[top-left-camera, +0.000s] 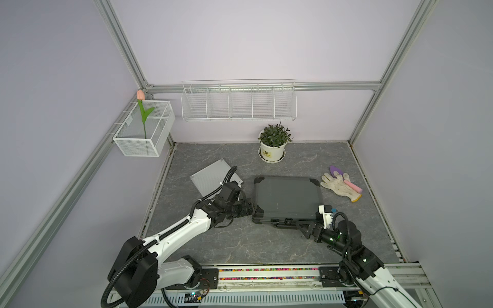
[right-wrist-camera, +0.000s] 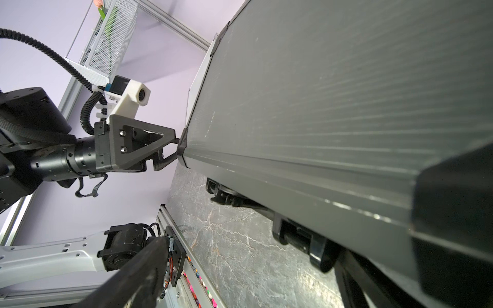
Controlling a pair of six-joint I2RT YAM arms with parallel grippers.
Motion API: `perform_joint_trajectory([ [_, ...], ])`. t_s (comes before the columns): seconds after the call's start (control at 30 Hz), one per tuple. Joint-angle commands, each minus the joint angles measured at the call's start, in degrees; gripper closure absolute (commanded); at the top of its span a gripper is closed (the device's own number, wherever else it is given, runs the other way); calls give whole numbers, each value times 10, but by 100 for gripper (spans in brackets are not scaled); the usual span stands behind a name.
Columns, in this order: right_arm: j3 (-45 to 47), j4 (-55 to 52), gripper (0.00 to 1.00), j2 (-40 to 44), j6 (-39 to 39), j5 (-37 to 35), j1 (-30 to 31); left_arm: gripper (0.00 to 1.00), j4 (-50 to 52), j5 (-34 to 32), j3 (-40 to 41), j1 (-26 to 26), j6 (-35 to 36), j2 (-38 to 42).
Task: Open the poker set cases
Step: Pick up the poker set case from the center of the board.
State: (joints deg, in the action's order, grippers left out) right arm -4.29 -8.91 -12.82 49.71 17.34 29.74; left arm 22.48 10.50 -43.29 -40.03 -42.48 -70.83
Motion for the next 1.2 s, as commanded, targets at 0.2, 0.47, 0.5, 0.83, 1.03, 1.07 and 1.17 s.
perform_joint_trajectory([
  [0.2, 46, -13, 9, -38, -3, -16, 2, 15, -68, 40, -28, 1, -13, -70],
  [0.47, 50, 51, 10, -117, -1, -21, 2, 15, -97, 88, -35, 1, -12, -125],
  [0.5, 49, 57, 10, -122, 0, -21, 2, 16, -97, 92, -36, 1, -12, -129],
  [0.83, 52, 114, 12, -144, -13, -2, 1, 16, -145, 143, -13, -1, -48, -149],
  [1.03, 54, 142, 11, -156, -16, 20, 2, 16, -154, 156, -13, -6, -60, -157],
  [1.07, 54, 146, 10, -159, -15, 26, 2, 16, -157, 160, -11, -7, -63, -160],
  [1.17, 54, 154, 8, -164, -11, 44, 2, 16, -159, 162, -13, -14, -67, -161],
])
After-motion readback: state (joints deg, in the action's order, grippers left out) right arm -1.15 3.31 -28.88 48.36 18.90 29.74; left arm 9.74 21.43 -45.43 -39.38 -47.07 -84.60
